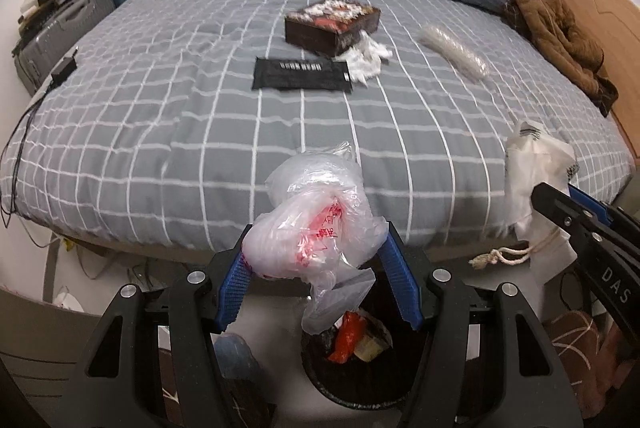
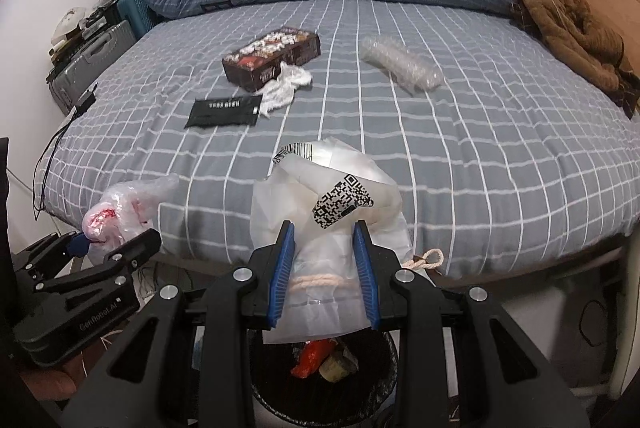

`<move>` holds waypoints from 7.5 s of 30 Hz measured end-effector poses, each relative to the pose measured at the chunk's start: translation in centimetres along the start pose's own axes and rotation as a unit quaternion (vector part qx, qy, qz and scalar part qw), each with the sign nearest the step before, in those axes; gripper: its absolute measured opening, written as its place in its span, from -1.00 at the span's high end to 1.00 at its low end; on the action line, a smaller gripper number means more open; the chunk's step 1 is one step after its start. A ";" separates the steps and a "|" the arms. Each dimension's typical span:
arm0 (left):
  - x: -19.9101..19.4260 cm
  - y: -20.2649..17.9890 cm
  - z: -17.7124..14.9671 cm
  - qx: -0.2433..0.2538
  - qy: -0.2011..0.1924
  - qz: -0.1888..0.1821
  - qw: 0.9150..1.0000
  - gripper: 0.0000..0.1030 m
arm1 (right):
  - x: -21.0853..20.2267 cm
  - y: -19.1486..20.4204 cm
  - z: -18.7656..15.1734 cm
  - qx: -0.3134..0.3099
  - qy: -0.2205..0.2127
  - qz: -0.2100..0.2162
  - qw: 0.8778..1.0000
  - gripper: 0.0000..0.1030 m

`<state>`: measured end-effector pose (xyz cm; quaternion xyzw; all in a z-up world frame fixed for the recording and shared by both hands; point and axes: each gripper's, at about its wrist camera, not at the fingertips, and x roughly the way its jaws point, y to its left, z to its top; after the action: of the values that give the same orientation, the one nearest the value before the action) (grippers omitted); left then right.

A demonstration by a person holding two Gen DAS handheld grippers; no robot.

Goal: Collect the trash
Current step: 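Carry both held plastic bags over the black trash bin, then open the right tool to drop the white bag into the bin, then open the left tool to drop the pink-white bag into the bin, then move both tools back toward the trash on the bed, then grasp the black sachet with the left tool while the right tool grasps the bubble wrap, then lift the black sachet and bubble wrap off the bed with both tools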

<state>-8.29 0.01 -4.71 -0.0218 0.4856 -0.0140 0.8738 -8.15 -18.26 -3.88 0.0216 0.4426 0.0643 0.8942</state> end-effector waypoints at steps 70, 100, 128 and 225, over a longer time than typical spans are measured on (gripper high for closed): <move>11.6 -10.0 -12.4 0.093 0.155 -0.041 0.983 -0.17 | 7.1 -11.1 -15.1 0.075 0.133 -0.096 0.983 -0.83; 5.6 -6.1 -8.5 0.064 0.069 -0.010 0.995 -0.86 | 4.7 -8.1 -10.7 0.042 0.080 -0.085 0.992 -0.83; -2.8 -2.0 4.8 0.020 -0.040 0.010 0.999 -0.86 | -1.6 -5.0 5.2 -0.017 -0.051 -0.080 0.995 -0.83; 18.9 0.5 17.8 0.046 0.063 0.036 0.996 -0.76 | 27.4 -7.2 24.4 -0.082 0.046 -0.078 0.993 -0.17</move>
<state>16.78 0.12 -11.39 0.0365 0.5390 -0.0066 0.8415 28.33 -21.24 -11.34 -0.0894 0.4766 0.0315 0.8740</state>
